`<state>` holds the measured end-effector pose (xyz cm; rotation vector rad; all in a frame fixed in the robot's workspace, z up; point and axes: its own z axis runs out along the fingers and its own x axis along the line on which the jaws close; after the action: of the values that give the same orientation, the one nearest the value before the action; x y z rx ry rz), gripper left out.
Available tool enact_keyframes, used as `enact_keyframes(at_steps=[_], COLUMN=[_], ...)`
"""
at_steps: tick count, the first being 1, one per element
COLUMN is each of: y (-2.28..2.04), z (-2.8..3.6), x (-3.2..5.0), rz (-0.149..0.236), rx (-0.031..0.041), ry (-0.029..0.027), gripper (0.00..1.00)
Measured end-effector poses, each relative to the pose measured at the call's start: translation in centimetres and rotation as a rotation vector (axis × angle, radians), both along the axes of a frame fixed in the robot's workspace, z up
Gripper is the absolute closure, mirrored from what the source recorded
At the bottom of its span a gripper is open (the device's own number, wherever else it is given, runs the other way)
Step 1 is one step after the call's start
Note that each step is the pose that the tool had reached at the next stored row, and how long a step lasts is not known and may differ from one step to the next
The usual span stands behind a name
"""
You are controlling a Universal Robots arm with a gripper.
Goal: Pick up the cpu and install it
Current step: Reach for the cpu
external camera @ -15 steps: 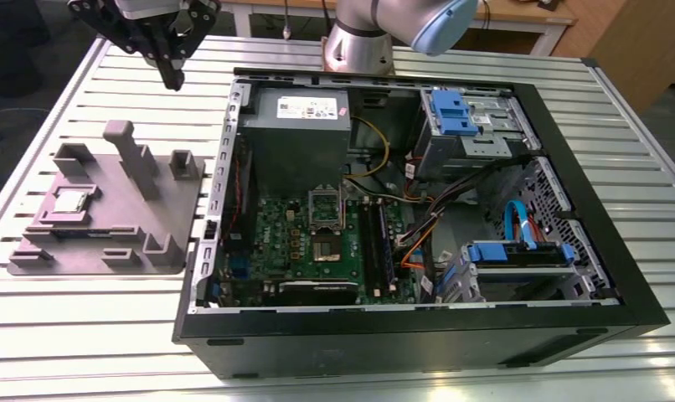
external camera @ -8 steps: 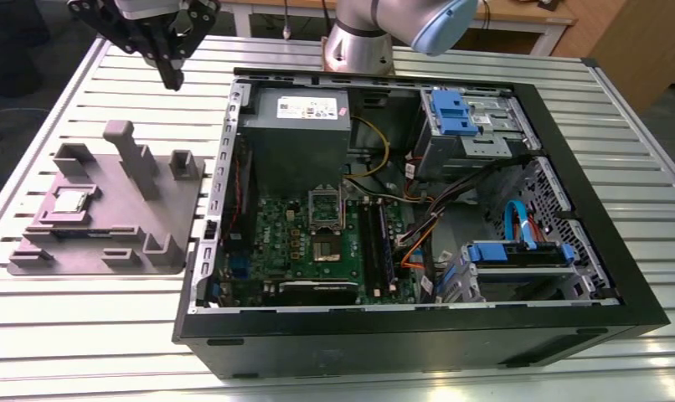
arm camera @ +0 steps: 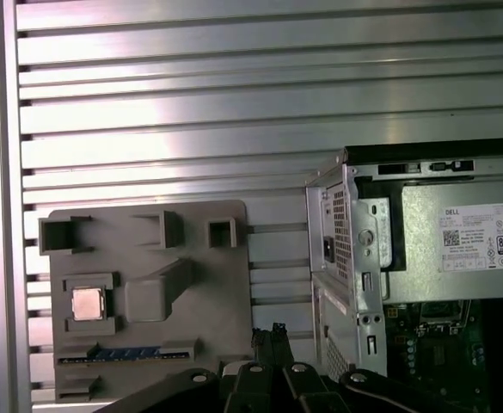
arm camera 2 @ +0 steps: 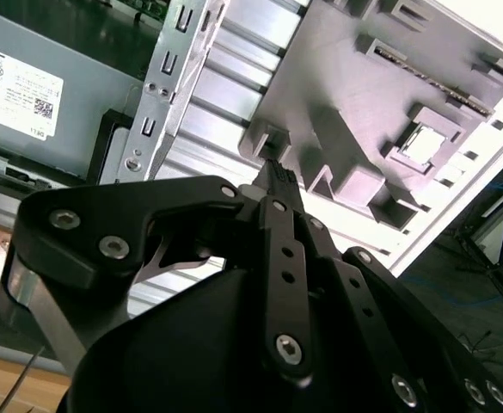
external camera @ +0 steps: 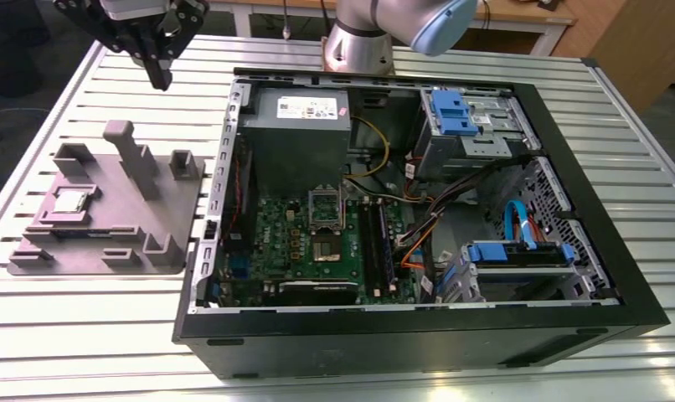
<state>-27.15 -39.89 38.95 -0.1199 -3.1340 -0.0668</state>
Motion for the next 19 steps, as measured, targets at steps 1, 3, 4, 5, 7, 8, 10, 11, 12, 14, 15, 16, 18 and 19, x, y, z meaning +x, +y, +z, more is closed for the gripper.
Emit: enact_keyframes(at_steps=[1, 3, 4, 5, 7, 8, 10, 11, 12, 14, 15, 16, 18, 19], y=[0.00, 0.00, 0.00, 0.00, 0.00, 0.00, 0.00, 0.00, 0.00, 0.00, 0.00, 0.00, 0.00, 0.00], z=[0.00, 0.00, 0.00, -0.01, -0.02, -0.02, -0.02, -0.02, -0.02, -0.02, -0.02, -0.02, -0.02, -0.02], x=[-0.22, -0.55, -0.65, -0.74, -0.85, -0.85, -0.85, -0.86, -0.86, -0.89, -0.92, -0.95, -1.02, -1.04], rz=[0.000, 0.000, 0.000, 0.000, 0.000, 0.000, 0.000, 0.000, 0.000, 0.000, 0.000, 0.000, 0.000, 0.000], rx=[0.0000, 0.0000, -0.0001, -0.0001, 0.0001, 0.0000, 0.0000, 0.0000, 0.0000, 0.0000, 0.0000, 0.0000, -0.0001, 0.0000], ry=[0.0000, 0.0001, 0.0001, 0.0001, -0.0001, 0.0000, 0.0000, 0.0000, 0.0000, 0.0000, 0.0000, 0.0000, 0.0000, 0.0000], gripper=[0.90, 0.90, 0.90, 0.90, 0.90, 0.90, 0.90, 0.90, 0.90, 0.90, 0.90, 0.90, 0.90, 0.90])
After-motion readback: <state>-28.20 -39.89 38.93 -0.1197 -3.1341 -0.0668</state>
